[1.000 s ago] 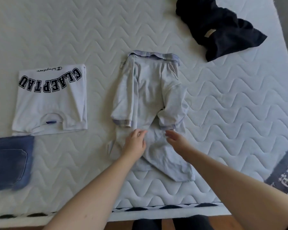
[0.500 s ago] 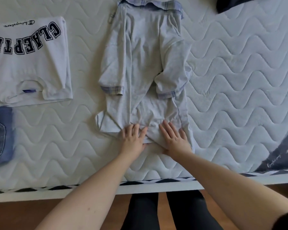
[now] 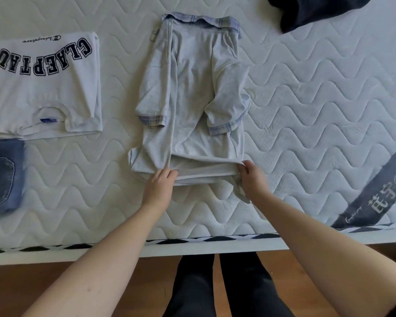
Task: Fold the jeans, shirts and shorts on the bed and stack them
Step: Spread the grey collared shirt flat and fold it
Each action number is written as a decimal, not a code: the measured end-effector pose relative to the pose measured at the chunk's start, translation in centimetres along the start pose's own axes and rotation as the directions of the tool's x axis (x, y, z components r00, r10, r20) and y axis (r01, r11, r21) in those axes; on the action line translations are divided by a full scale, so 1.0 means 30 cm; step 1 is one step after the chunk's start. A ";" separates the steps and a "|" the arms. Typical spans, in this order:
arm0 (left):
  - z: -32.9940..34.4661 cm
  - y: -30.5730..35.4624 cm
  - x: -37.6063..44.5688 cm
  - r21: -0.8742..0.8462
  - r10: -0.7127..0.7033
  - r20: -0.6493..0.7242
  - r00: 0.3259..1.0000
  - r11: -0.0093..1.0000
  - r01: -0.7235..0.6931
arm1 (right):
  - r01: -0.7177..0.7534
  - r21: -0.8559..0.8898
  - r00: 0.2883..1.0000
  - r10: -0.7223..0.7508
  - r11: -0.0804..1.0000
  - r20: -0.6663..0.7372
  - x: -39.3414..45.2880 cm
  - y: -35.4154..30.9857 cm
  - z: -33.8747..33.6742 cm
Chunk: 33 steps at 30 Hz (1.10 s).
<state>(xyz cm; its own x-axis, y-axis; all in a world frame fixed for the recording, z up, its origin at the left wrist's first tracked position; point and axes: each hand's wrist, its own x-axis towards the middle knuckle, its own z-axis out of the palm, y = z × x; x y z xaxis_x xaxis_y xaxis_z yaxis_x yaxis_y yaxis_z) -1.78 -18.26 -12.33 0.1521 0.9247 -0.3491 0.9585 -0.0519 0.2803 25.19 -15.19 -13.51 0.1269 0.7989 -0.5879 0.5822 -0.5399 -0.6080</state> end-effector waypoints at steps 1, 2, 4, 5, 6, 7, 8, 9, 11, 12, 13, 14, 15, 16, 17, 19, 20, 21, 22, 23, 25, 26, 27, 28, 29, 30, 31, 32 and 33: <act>-0.005 0.001 -0.017 0.005 0.003 -0.024 1.000 1.000 -0.003 | 0.009 -0.007 1.000 -0.009 1.000 -0.010 -0.002 0.005 -0.010; -0.011 0.001 -0.032 0.017 -0.002 -0.045 0.999 1.000 0.003 | 0.004 -0.011 1.000 -0.005 1.000 -0.027 -0.003 0.012 -0.021; -0.017 -0.002 -0.063 0.066 -0.012 -0.084 0.996 0.998 0.017 | -0.040 -0.020 0.995 0.038 0.999 -0.089 0.000 0.033 -0.053; -0.015 -0.009 -0.077 0.089 -0.013 -0.105 0.994 0.996 0.023 | -0.070 -0.012 0.990 0.068 0.997 -0.122 0.003 0.047 -0.074; -0.013 -0.018 -0.091 0.097 -0.028 -0.119 0.992 0.994 0.040 | -0.097 0.012 0.984 0.097 0.995 -0.149 0.005 0.063 -0.095; -0.008 -0.028 -0.103 0.093 -0.062 -0.126 0.990 0.993 0.073 | -0.118 0.043 0.979 0.124 0.992 -0.161 0.004 0.080 -0.112; -0.001 -0.037 -0.114 0.088 -0.111 -0.130 0.985 0.989 0.123 | -0.130 0.052 0.978 0.137 0.990 -0.159 -0.002 0.097 -0.124; 0.007 -0.043 -0.122 0.086 -0.160 -0.139 0.977 0.981 0.173 | -0.127 0.017 0.980 0.128 0.992 -0.151 -0.009 0.111 -0.129; 0.025 -0.039 -0.133 0.069 -0.207 -0.145 0.968 0.973 0.218 | -0.073 -0.093 0.990 0.061 0.993 -0.129 -0.034 0.120 -0.116; 0.036 -0.033 -0.134 0.056 -0.200 -0.156 0.967 0.976 0.211 | -0.008 -0.111 0.995 -0.003 0.994 -0.099 -0.052 0.117 -0.098; 0.044 -0.026 -0.134 0.043 -0.182 -0.168 0.969 0.981 0.191 | 0.078 -0.114 0.995 -0.085 0.990 -0.052 -0.071 0.108 -0.076; 0.048 -0.018 -0.132 0.027 -0.168 -0.167 0.972 0.984 0.174 | 0.166 -0.136 0.986 -0.167 0.977 0.007 -0.088 0.100 -0.047; 0.053 -0.009 -0.129 0.011 -0.149 -0.162 0.975 0.988 0.153 | 0.241 -0.198 0.970 -0.231 0.950 0.071 -0.100 0.095 -0.014; 0.057 0.000 -0.125 -0.005 -0.125 -0.157 0.980 0.992 0.126 | 0.300 -0.294 0.953 -0.272 0.907 0.133 -0.109 0.092 0.022; 0.058 0.008 -0.120 -0.021 -0.098 -0.157 0.983 0.995 0.096 | 0.345 -0.396 0.938 -0.296 0.851 0.182 -0.113 0.088 0.057; 0.054 0.021 -0.115 -0.049 -0.040 -0.151 0.988 0.998 0.033 | 0.376 -0.540 0.926 -0.299 0.753 0.228 -0.111 0.083 0.111; 0.050 0.022 -0.111 -0.056 -0.015 -0.158 0.987 0.998 0.006 | 0.362 -0.581 0.932 -0.287 0.729 0.220 -0.103 0.083 0.128; 0.045 0.021 -0.105 -0.057 0.006 -0.169 0.986 0.998 -0.016 | 0.332 -0.613 0.943 -0.271 0.717 0.193 -0.091 0.083 0.140; 0.039 0.015 -0.099 -0.052 0.032 -0.181 0.983 0.998 -0.042 | 0.293 -0.644 0.955 -0.252 0.706 0.158 -0.080 0.085 0.146; 0.035 0.008 -0.096 -0.040 0.059 -0.192 0.980 0.997 -0.068 | 0.256 -0.667 0.963 -0.242 0.700 0.117 -0.069 0.087 0.148; 0.032 -0.010 -0.098 -0.010 0.095 -0.215 0.972 0.995 -0.099 | 0.211 -0.660 0.970 -0.237 0.721 0.051 -0.055 0.093 0.143; 0.030 -0.019 -0.098 0.000 0.101 -0.208 0.973 0.995 -0.103 | 0.188 -0.621 0.976 -0.215 0.761 0.033 -0.051 0.092 0.134; 0.029 -0.031 -0.097 -0.003 0.090 -0.160 0.983 0.996 -0.092 | 0.163 -0.569 0.983 -0.183 0.806 0.023 -0.048 0.092 0.125; 0.030 -0.046 -0.096 -0.014 0.058 -0.069 0.996 0.998 -0.059 | 0.151 -0.524 0.987 -0.161 0.839 0.026 -0.049 0.092 0.114; 0.032 -0.061 -0.095 -0.024 0.013 0.061 0.998 1.000 -0.012 | 0.159 -0.501 0.986 -0.163 0.850 0.037 -0.052 0.094 0.101; 0.035 -0.073 -0.096 -0.023 -0.029 0.183 0.983 0.999 0.034 | 0.189 -0.504 0.981 -0.183 0.843 0.061 -0.061 0.096 0.085; 0.038 -0.082 -0.101 -0.008 -0.054 0.266 0.962 0.998 0.058 | 0.227 -0.516 0.974 -0.208 0.826 0.096 -0.075 0.097 0.068; 0.035 -0.086 -0.109 0.002 -0.065 0.314 0.947 0.998 0.068 | 0.256 -0.529 0.967 -0.225 0.809 0.123 -0.089 0.094 0.049; 0.028 -0.088 -0.122 -0.011 -0.071 0.329 0.942 0.997 0.079 | 0.271 -0.534 0.962 -0.236 0.801 0.134 -0.105 0.089 0.032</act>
<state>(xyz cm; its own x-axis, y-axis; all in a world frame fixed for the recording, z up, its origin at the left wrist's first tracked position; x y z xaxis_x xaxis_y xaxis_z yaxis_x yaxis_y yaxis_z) -4.66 -21.82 -12.55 0.1547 0.7501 -0.6430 0.9649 0.0252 0.2615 25.58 -19.40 -13.78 -0.1233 0.8609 -0.4937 0.9296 -0.0739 -0.3611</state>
